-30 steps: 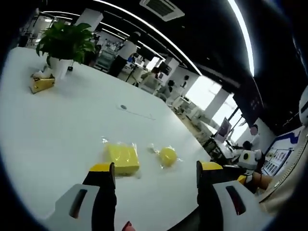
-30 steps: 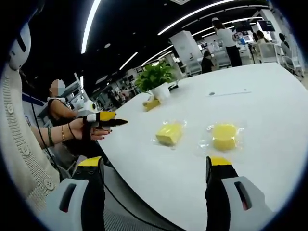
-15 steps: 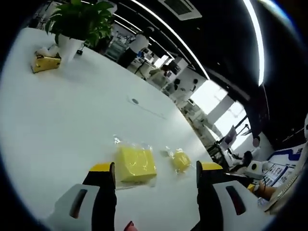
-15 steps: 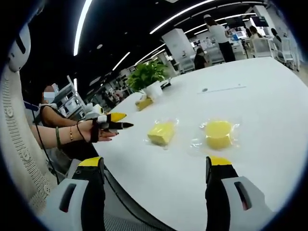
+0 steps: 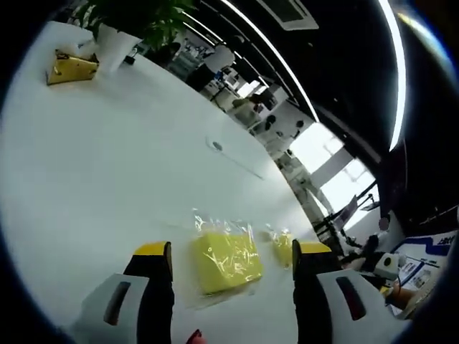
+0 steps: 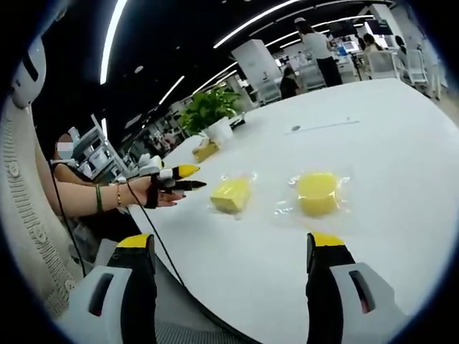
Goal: Compare the silicone blocks by pressing each to a similar depth, holding the contact briefly, and releasing to observe deformation and rebound differences across the visible hardness samples.
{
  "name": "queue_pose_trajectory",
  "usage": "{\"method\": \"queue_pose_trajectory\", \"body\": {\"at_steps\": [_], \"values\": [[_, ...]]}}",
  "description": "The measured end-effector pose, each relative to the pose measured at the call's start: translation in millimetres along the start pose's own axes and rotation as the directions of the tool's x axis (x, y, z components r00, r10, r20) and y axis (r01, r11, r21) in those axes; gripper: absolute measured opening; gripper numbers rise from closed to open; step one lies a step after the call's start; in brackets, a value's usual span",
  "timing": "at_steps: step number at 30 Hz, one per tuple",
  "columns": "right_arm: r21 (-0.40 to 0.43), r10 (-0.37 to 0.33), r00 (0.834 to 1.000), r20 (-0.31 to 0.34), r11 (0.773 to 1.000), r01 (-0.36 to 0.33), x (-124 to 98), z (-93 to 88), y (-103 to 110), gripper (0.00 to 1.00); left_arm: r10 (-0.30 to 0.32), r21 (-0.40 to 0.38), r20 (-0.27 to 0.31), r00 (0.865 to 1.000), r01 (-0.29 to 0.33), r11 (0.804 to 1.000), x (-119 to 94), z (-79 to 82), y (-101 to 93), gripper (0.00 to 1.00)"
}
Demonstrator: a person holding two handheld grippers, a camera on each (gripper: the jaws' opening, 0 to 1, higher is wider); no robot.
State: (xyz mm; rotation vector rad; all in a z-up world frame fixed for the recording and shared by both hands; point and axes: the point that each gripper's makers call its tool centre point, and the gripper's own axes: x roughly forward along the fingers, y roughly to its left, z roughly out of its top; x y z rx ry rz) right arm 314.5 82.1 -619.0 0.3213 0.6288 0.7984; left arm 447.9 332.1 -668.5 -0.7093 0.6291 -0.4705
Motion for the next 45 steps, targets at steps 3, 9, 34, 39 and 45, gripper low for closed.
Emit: {"method": "queue_pose_trajectory", "body": {"at_steps": [3, 9, 34, 39, 45], "values": [[0.003, -0.014, 1.000, -0.006, 1.000, 0.014, 2, -1.1, -3, 0.81, 0.004, 0.000, -0.011, 1.000, -0.004, 1.000, 7, -1.7, 8.4, 0.66], [0.011, -0.028, 0.999, -0.019, 1.000, 0.028, 4, -3.2, -7, 0.81, -0.013, -0.011, -0.023, 1.000, 0.013, 1.000, 21, -3.4, 17.3, 0.64], [0.010, -0.085, 0.995, -0.050, 0.996, 0.086, 5, -5.0, -21, 0.81, -0.147, -0.257, 0.012, 0.989, 0.145, 0.955, 67, -6.2, 30.5, 0.15], [0.001, -0.085, 0.995, -0.060, 0.996, 0.085, 5, -7.2, -21, 0.81, -0.148, -0.289, 0.042, 0.988, 0.154, 0.945, 64, -4.2, 31.4, 0.04], [0.002, -0.086, 0.994, -0.064, 0.996, 0.086, 4, -8.7, -22, 0.81, -0.157, -0.219, 0.026, 0.987, 0.159, 0.963, 64, -4.4, 22.6, 0.00]]}}
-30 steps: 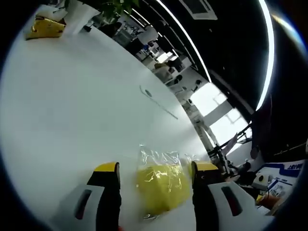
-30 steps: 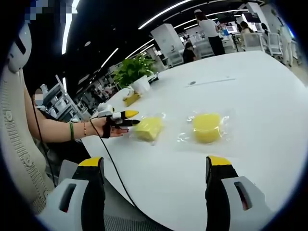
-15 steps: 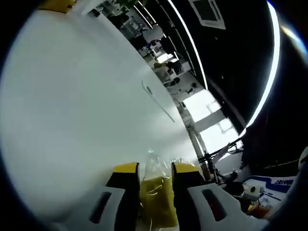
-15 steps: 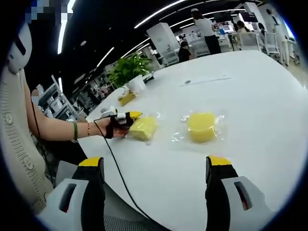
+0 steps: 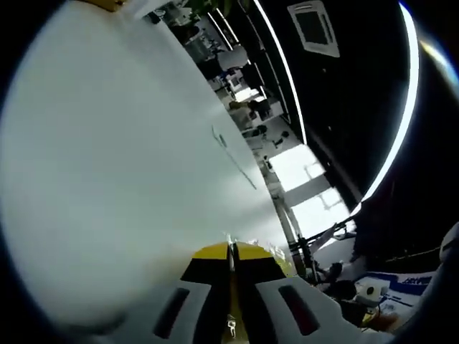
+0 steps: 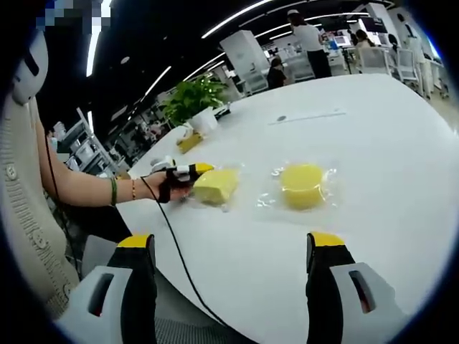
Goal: Compare the silicone blocks by pressing each to a similar depth, holding the contact briefly, and releasing to observe deformation and rebound differences across the visible hardness samples.
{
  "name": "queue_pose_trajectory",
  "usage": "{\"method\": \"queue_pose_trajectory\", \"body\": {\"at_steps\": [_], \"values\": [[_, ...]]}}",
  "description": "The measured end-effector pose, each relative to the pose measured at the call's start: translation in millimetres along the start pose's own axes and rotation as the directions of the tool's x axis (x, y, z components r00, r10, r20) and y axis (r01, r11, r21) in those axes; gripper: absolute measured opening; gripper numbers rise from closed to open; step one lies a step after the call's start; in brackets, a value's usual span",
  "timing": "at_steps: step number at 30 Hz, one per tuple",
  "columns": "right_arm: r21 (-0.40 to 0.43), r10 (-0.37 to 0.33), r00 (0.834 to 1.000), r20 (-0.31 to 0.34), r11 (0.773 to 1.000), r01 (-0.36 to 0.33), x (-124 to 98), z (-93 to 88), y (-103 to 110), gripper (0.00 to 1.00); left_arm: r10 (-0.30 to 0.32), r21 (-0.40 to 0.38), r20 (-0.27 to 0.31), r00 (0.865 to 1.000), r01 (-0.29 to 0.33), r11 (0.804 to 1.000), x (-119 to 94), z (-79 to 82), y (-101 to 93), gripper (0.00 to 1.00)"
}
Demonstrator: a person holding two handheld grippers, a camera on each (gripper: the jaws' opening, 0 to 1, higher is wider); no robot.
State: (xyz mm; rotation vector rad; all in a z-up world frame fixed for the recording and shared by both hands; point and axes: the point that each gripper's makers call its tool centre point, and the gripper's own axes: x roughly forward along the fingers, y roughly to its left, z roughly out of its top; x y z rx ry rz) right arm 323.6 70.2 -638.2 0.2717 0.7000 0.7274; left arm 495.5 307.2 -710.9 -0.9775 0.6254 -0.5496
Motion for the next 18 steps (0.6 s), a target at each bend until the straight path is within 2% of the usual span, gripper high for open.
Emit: {"method": "queue_pose_trajectory", "body": {"at_steps": [2, 5, 6, 9, 12, 16, 18], "values": [[0.000, 0.002, 1.000, 0.002, 1.000, -0.002, 0, 0.5, 0, 0.81, 0.006, 0.026, -0.004, 1.000, -0.006, 1.000, 0, 0.4, -2.2, 0.00], [-0.005, 0.005, 1.000, 0.009, 1.000, -0.005, -1, 2.8, 2, 0.80, 0.008, 0.125, -0.018, 1.000, -0.005, 0.992, 1, 0.2, -10.4, 0.00], [-0.006, 0.007, 1.000, 0.011, 1.000, -0.007, -1, 3.4, 2, 0.80, 0.024, 0.180, -0.025, 0.999, -0.019, 0.984, 1, 0.6, -13.4, 0.00], [-0.011, 0.014, 1.000, 0.019, 1.000, -0.014, -2, 5.4, 4, 0.80, 0.055, 0.271, -0.047, 0.997, -0.040, 0.962, 0, 0.9, -22.7, 0.00], [-0.021, 0.023, 0.999, 0.034, 1.000, -0.022, -4, 8.9, 7, 0.80, 0.100, 0.405, -0.066, 0.993, -0.065, 0.912, -2, 1.4, -31.7, 0.00], [-0.034, 0.035, 0.998, 0.056, 0.999, -0.034, -8, 12.6, 12, 0.80, 0.138, 0.517, -0.078, 0.987, -0.078, 0.852, -3, 0.4, -48.6, 0.00], [-0.041, 0.041, 0.997, 0.066, 0.998, -0.038, -11, 14.0, 14, 0.80, 0.155, 0.599, -0.089, 0.984, -0.071, 0.797, -2, -1.8, -59.9, 0.00]]}}
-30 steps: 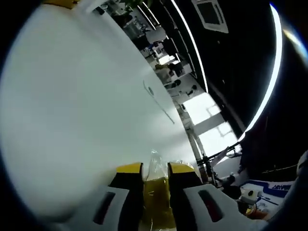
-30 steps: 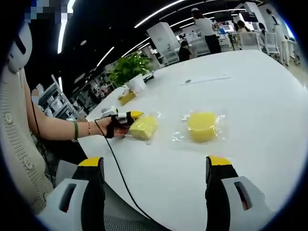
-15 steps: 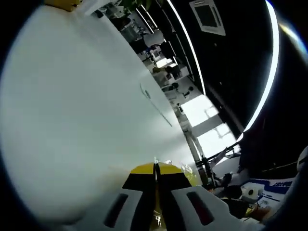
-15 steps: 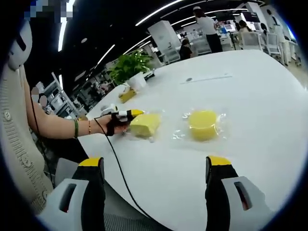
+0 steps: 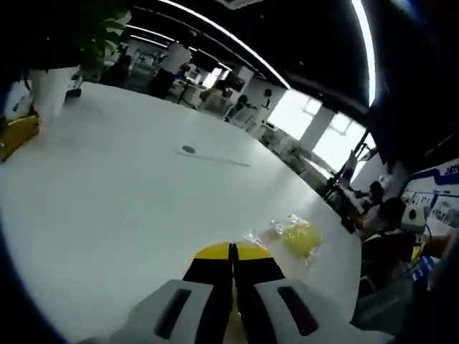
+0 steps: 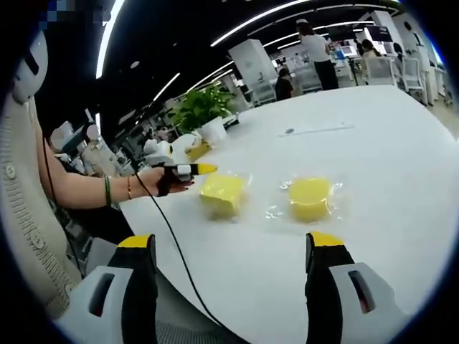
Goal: Compare the silicone blocks by pressing each to a similar depth, holding the contact briefly, and releasing to observe deformation and rebound differences across the visible hardness samples.
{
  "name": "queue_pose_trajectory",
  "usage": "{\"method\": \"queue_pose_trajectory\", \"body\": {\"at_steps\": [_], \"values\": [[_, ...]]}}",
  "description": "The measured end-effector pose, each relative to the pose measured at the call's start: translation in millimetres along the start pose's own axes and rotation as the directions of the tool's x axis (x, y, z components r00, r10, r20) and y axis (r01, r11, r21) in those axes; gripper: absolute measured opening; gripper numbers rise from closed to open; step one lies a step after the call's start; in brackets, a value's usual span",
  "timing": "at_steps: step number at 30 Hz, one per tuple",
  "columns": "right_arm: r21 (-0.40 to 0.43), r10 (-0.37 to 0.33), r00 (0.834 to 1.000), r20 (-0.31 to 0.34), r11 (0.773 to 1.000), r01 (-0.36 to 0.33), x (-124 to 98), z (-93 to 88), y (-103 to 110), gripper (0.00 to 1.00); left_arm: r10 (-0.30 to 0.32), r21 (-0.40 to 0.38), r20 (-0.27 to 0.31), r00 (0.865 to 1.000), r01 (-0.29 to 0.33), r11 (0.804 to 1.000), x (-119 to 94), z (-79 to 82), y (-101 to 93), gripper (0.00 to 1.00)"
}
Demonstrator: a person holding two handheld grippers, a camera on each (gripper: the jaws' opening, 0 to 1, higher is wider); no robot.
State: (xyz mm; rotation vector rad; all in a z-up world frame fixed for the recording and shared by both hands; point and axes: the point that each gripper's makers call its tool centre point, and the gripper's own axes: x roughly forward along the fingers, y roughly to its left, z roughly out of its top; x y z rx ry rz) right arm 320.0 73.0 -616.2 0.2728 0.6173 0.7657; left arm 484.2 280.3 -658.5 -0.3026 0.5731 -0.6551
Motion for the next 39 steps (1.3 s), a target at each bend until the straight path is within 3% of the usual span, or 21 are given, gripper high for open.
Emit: {"method": "queue_pose_trajectory", "body": {"at_steps": [8, 13, 17, 19, 20, 33, 39], "values": [[-0.020, 0.022, 0.998, 0.057, 1.000, -0.021, -10, 9.9, 8, 0.79, -0.053, 0.148, -0.011, 0.999, 0.054, 0.988, 4, 23.7, -52.6, 0.00], [-0.038, 0.034, 0.995, 0.096, 0.999, -0.030, -19, 17.6, 13, 0.79, -0.081, 0.205, -0.036, 0.996, 0.087, 0.975, 7, 25.5, -79.7, 0.00], [-0.056, 0.039, 0.992, 0.120, 0.998, -0.032, -27, 23.3, 14, 0.80, -0.077, 0.278, -0.045, 0.996, 0.086, 0.957, 7, 27.3, -97.5, 0.00], [-0.066, 0.046, 0.990, 0.130, 0.997, -0.038, -31, 25.8, 15, 0.79, -0.073, 0.279, -0.045, 0.996, 0.082, 0.957, 4, 30.0, -102.5, 0.00], [-0.068, 0.048, 0.990, 0.131, 0.997, -0.039, -32, 26.2, 16, 0.79, -0.062, 0.297, -0.015, 0.998, 0.064, 0.953, 2, 37.1, -103.7, 0.00], [-0.161, 0.084, 0.982, 0.171, 0.985, -0.056, -52, 51.4, 23, 0.80, -0.086, 0.354, 0.070, 0.994, 0.056, 0.933, -33, 87.7, -142.5, 0.00], [-0.246, 0.123, 0.980, 0.160, 0.966, -0.081, -54, 73.7, 29, 0.82, -0.147, 0.349, 0.103, 0.984, 0.103, 0.931, -49, 114.8, -166.4, 0.00]]}}
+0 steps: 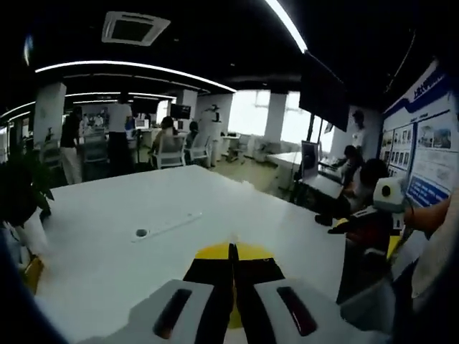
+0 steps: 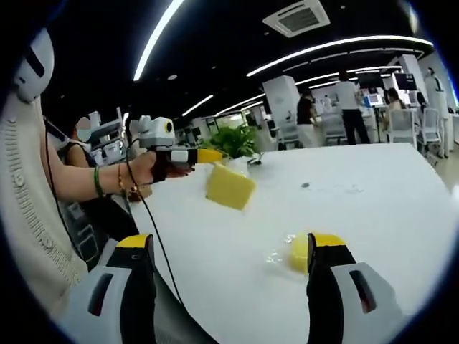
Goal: Compare the silicone blocks by pressing each to a similar depth, holding the contact briefly, and releasing to observe deformation and rebound differences across the visible hardness samples.
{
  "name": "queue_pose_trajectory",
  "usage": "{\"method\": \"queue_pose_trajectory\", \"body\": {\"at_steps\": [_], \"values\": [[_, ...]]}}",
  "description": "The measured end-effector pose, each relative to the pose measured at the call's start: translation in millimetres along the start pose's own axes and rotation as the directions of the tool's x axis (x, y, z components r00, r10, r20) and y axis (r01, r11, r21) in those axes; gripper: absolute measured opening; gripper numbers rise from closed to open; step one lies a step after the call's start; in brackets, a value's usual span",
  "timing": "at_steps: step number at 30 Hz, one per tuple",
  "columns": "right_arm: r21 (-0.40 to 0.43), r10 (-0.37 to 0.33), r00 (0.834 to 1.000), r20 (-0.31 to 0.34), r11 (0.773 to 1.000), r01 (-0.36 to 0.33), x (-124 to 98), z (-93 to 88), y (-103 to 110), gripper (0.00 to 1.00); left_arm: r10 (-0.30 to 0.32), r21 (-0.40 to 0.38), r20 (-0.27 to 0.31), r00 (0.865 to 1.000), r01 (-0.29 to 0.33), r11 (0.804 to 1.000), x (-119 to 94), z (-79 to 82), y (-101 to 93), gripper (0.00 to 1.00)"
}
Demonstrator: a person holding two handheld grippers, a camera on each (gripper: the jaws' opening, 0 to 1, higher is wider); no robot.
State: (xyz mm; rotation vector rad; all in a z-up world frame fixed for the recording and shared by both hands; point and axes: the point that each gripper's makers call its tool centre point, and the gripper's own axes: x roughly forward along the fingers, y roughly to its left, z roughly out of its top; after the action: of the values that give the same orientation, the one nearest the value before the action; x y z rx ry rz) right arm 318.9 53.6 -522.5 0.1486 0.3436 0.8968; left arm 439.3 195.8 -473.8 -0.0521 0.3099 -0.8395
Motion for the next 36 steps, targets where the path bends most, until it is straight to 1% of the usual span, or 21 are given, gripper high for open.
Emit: {"method": "queue_pose_trajectory", "body": {"at_steps": [1, 3, 5, 6, 7, 8, 11, 13, 14, 20, 25, 28, 33, 36], "values": [[-0.015, 0.005, 1.000, 0.000, 1.000, -0.005, 1, 4.4, -1, 0.82, -0.017, 0.010, 0.003, 1.000, 0.017, 1.000, -1, 7.4, -5.2, 0.00], [-0.047, 0.030, 1.000, 0.007, 0.998, -0.030, 4, 19.3, 0, 0.82, -0.032, 0.036, 0.014, 0.999, 0.031, 0.999, -3, 18.7, -11.3, 0.00], [-0.080, 0.045, 0.999, 0.004, 0.996, -0.044, 6, 29.2, 0, 0.82, -0.048, 0.051, 0.023, 0.999, 0.047, 0.998, -5, 29.7, -17.0, 0.00], [-0.099, 0.053, 0.999, 0.002, 0.994, -0.053, 7, 34.3, 0, 0.82, -0.052, 0.054, 0.025, 0.998, 0.050, 0.997, -5, 31.9, -18.1, 0.00], [-0.119, 0.060, 0.998, 0.003, 0.991, -0.059, 9, 42.4, -1, 0.82, -0.068, 0.058, 0.030, 0.997, 0.066, 0.996, -6, 39.2, -22.4, 0.00], [-0.137, 0.066, 0.998, 0.008, 0.989, -0.064, 11, 51.1, -1, 0.82, -0.068, 0.061, 0.033, 0.997, 0.065, 0.996, -7, 41.0, -22.9, 0.00], [-0.167, 0.081, 0.997, 0.007, 0.983, -0.079, 16, 68.7, -4, 0.82, -0.090, 0.082, 0.045, 0.995, 0.086, 0.993, -8, 53.4, -28.3, 0.00], [-0.200, 0.097, 0.995, 0.005, 0.975, -0.094, 22, 80.0, -3, 0.82, -0.113, 0.083, 0.044, 0.993, 0.109, 0.991, -7, 58.2, -32.0, 0.00], [-0.206, 0.100, 0.995, 0.005, 0.974, -0.097, 23, 81.8, -3, 0.83, -0.115, 0.090, 0.044, 0.992, 0.111, 0.990, -7, 59.8, -32.8, 0.00], [-0.281, 0.153, 0.988, -0.033, 0.947, -0.156, 49, 103.9, 0, 0.84, -0.157, 0.120, 0.022, 0.987, 0.153, 0.981, -2, 64.5, -39.7, 0.00], [-0.316, 0.176, 0.982, -0.064, 0.930, -0.187, 69, 110.5, -4, 0.84, -0.186, 0.129, 0.013, 0.982, 0.183, 0.975, 1, 63.6, -44.8, 0.00], [-0.319, 0.185, 0.979, -0.084, 0.926, -0.203, 80, 109.8, -9, 0.86, -0.211, 0.131, 0.003, 0.977, 0.209, 0.969, 2, 60.9, -50.8, 0.00], [-0.314, 0.206, 0.969, -0.133, 0.919, -0.239, 98, 100.9, -15, 0.85, -0.257, 0.133, -0.014, 0.966, 0.256, 0.957, 1, 56.3, -52.4, 0.00], [-0.311, 0.224, 0.963, -0.152, 0.914, -0.262, 106, 96.6, -15, 0.84, -0.270, 0.139, -0.021, 0.963, 0.270, 0.953, 3, 55.6, -53.4, 0.00]]}}
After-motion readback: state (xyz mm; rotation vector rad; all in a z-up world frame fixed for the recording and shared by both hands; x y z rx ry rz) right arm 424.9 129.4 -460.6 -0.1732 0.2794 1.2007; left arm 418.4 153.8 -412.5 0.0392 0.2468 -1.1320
